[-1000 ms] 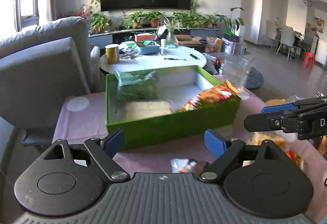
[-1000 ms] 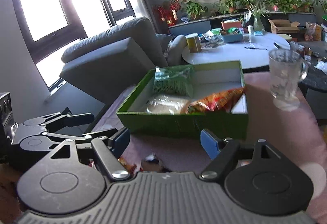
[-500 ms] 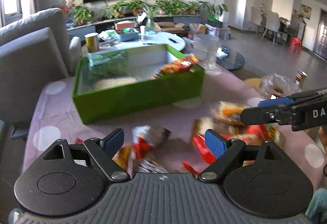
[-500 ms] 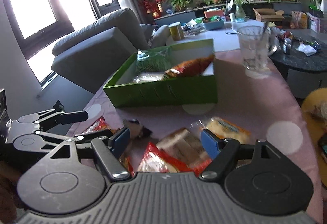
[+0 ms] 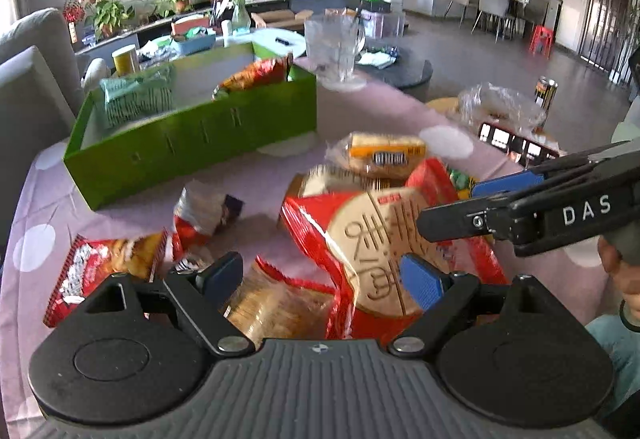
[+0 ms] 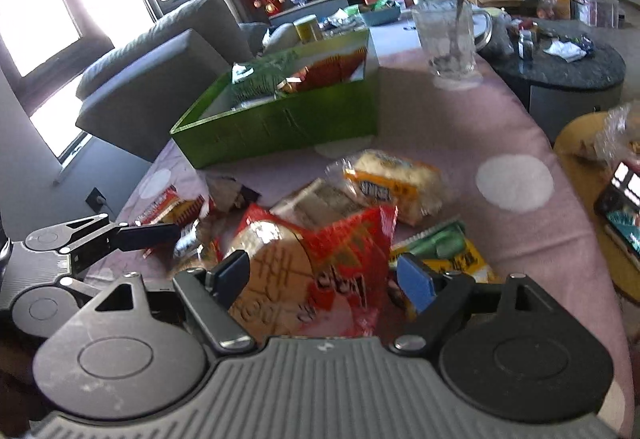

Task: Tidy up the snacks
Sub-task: 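Reach the right gripper to the red round-cookie bag and grasp it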

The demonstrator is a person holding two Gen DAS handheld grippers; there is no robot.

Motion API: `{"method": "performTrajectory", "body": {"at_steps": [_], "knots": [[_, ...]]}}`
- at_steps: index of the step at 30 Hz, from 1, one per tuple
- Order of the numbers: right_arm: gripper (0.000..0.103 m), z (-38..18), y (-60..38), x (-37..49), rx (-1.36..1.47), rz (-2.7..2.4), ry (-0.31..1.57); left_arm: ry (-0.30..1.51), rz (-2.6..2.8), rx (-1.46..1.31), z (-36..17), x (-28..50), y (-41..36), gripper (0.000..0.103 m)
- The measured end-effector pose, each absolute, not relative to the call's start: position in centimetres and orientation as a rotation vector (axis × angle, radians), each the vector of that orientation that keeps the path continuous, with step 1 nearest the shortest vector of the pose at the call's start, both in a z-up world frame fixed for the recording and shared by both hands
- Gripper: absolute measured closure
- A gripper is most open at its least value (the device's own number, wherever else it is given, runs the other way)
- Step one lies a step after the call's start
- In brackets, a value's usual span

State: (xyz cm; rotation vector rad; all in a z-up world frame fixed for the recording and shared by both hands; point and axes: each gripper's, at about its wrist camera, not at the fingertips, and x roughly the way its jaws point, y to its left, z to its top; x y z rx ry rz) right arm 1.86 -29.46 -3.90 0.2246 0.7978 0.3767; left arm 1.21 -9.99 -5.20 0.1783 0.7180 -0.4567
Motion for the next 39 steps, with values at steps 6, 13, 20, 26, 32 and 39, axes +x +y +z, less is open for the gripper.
{"method": "performTrajectory", "body": {"at_steps": [6,13,20,26,32,39], "knots": [[0.038,-4.9,-28.9,1.7,0.208,0.379,0.834,0.742,-0.485,0.173,-5.8,1.0,-10.1,0.018],[0.038,-5.5,-28.0,2.2,0.201,0.386,0.862,0.742,-0.507,0.161,-6.2,0.9,-10.3,0.016],[0.038,-5.5,-27.7,2.8,0.216,0.386,0.863,0.731,-0.544,0.158,-6.6,0.9,-11.0,0.016],[0.038,-5.3,-26.7,2.6,0.176,0.423,0.823,0.746,-0.552,0.127,-7.1,1.2,-10.9,0.016],[0.038,-5.4,-27.7,2.6,0.211,0.413,0.836,0.766,-0.547,0.071,-7.1,1.6,-10.0,0.017],[0.038,-6.3,-27.5,2.9,0.260,0.448,0.894,0.771,-0.589,0.086,-7.3,1.4,-10.5,0.023]]}}
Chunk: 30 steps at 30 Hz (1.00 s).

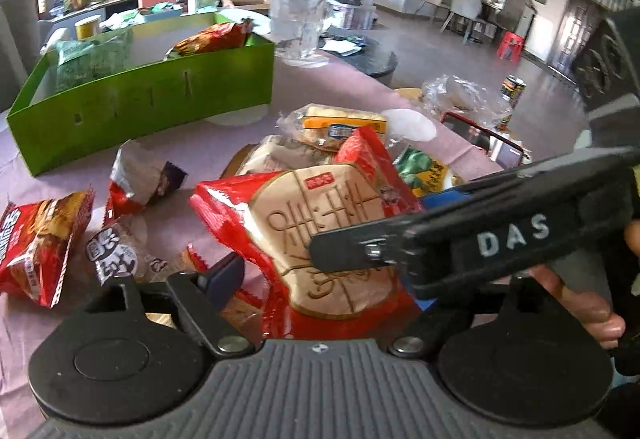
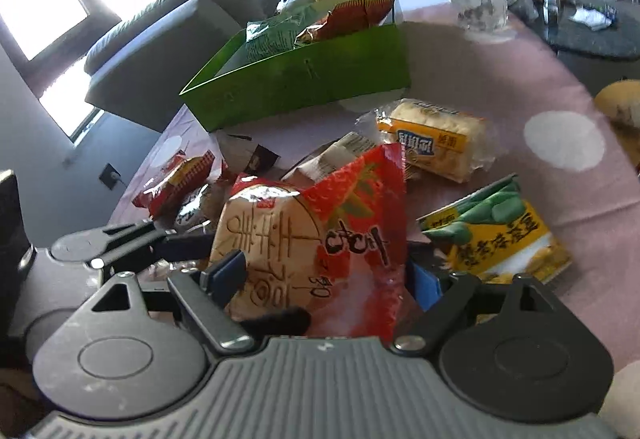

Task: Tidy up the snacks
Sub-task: 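Reach the right gripper to the red round-cookie bag and grasp it, then lift the red cookie bag with the right gripper and carry it over the box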

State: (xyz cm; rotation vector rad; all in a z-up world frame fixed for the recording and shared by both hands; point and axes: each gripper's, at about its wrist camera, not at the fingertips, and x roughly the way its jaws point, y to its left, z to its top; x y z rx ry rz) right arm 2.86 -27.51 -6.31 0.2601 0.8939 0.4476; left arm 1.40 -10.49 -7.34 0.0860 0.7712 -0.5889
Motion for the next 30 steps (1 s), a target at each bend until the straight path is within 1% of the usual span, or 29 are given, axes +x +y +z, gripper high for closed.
{"method": "performTrajectory", "body": {"at_steps": [5,6,8,10,17,22,30], "knots": [[0.039,-5.4,-26.7,2.8,0.251,0.463,0.883,0.744,-0.603,0.099,-6.5,1.1,-10.6,0.026],[0.044,-5.1,-26.6,2.7,0.256,0.480,0.879,0.741,-0.602,0.098,-6.4,1.1,-10.6,0.026],[0.044,-4.4,-26.2,2.5,0.262,0.505,0.868,0.730,-0.597,0.098,-6.1,1.1,-10.6,0.026],[0.044,-4.0,-25.5,2.4,0.207,0.491,0.846,0.733,-0.596,0.086,-6.1,1.3,-10.4,0.027],[0.050,-4.0,-25.6,3.0,0.227,0.486,0.850,0.702,-0.584,0.081,-5.1,1.2,-10.1,0.028],[0.050,-2.9,-25.6,3.3,0.242,0.510,0.826,0.655,-0.564,0.105,-3.2,1.7,-9.9,0.028],[0.051,1.0,-25.0,5.4,0.221,0.528,0.731,0.539,-0.527,0.136,1.1,3.3,-9.6,0.028]]}}
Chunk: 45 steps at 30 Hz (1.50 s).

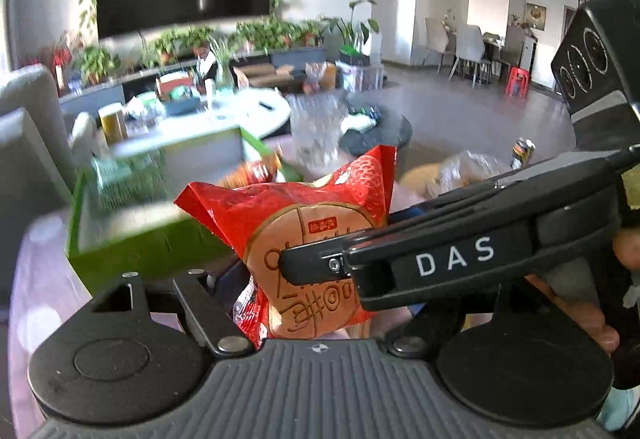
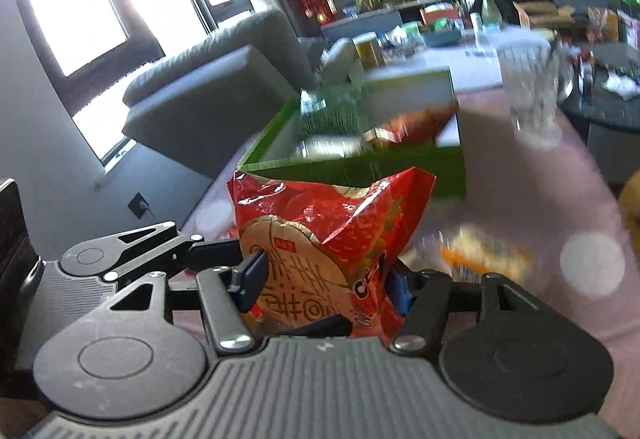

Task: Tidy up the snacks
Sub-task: 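Lift the red cookie bag with the right gripper and carry it over the box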

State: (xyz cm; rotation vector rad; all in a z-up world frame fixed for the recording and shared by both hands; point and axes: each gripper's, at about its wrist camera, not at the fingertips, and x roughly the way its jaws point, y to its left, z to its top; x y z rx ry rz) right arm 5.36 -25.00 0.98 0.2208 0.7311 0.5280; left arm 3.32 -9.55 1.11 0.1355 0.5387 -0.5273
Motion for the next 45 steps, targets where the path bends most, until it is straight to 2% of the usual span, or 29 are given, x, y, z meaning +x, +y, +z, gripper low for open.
{"method": "performTrajectory", "body": {"at_steps": [7,17,29,45], "knots": [[0.051,4.6,-24.9,7.7,0.214,0.552,0.644,0.467,-0.512,0.124,5.0,5.8,-8.8,0.028],[0.051,6.6,-24.8,11.5,0.202,0.592,0.580,0.441,-0.474,0.179,6.5,9.7,-9.0,0.028],[0.051,5.8,-24.5,16.7,0.203,0.606,0.581,0.479,-0.425,0.142,5.1,15.9,-8.7,0.028],[0.051,2.2,-24.9,22.2,0.280,0.556,0.603,0.564,-0.403,0.152,2.2,22.8,-10.1,0.028]]}}
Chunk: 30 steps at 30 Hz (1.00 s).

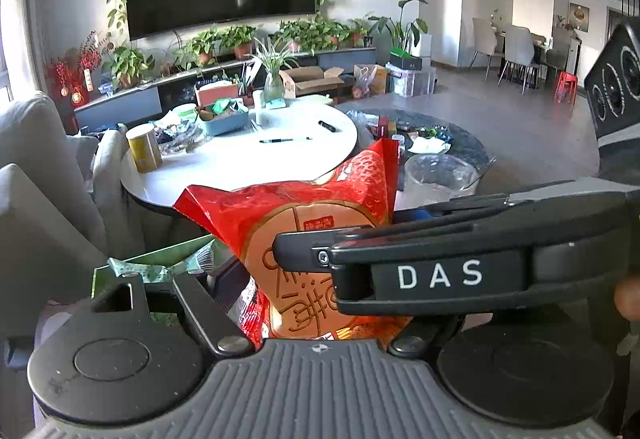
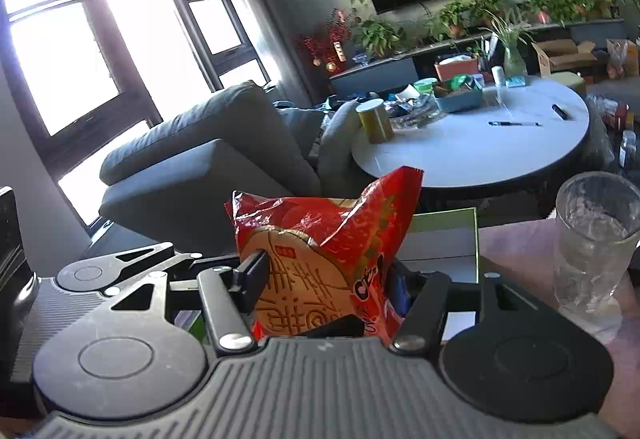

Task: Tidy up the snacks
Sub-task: 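Lower the red cookie bag into the box and open the right gripper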

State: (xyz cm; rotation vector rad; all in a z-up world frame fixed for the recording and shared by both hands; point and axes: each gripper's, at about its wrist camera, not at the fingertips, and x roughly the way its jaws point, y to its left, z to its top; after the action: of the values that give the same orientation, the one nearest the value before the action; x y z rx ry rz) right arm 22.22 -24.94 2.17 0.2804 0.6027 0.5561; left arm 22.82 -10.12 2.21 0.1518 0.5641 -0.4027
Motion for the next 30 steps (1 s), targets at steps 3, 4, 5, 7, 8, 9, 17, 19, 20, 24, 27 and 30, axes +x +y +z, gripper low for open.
{"method": "performTrajectory", "body": {"at_steps": [3,4,5,7,8,9,17,19,20,24,27,30], "knots": [[0.051,1.7,-25.1,22.9,0.285,0.550,0.601,0.579,-0.396,0.156,1.5,23.7,-10.3,0.028],[0.051,1.6,-25.1,23.2,0.286,0.549,0.601,0.585,-0.394,0.157,1.3,24.0,-10.4,0.028],[0.051,1.4,-25.1,23.3,0.286,0.547,0.603,0.589,-0.392,0.157,1.2,24.4,-10.5,0.028],[0.051,1.2,-25.1,23.6,0.288,0.540,0.606,0.596,-0.391,0.150,0.9,25.0,-10.5,0.028],[0.051,1.1,-25.0,23.8,0.288,0.535,0.607,0.599,-0.390,0.148,0.8,25.3,-10.5,0.027],[0.051,1.1,-25.0,24.0,0.290,0.529,0.608,0.602,-0.387,0.150,0.7,25.6,-10.5,0.027],[0.051,0.6,-26.0,23.6,0.299,0.462,0.607,0.599,-0.324,0.223,0.0,24.9,-9.5,0.020],[0.051,0.4,-26.5,22.9,0.314,0.453,0.612,0.597,-0.319,0.216,0.0,24.1,-9.1,0.019],[0.051,0.3,-26.5,22.6,0.320,0.452,0.618,0.594,-0.315,0.218,0.1,23.8,-9.0,0.018],[0.051,0.7,-26.3,21.2,0.318,0.466,0.625,0.577,-0.301,0.215,0.9,22.0,-8.1,0.017],[0.051,1.4,-26.2,20.3,0.302,0.472,0.609,0.559,-0.287,0.195,1.8,20.7,-7.3,0.016],[0.051,2.3,-26.2,19.2,0.302,0.474,0.588,0.540,-0.266,0.178,2.5,19.4,-6.4,0.015]]}}
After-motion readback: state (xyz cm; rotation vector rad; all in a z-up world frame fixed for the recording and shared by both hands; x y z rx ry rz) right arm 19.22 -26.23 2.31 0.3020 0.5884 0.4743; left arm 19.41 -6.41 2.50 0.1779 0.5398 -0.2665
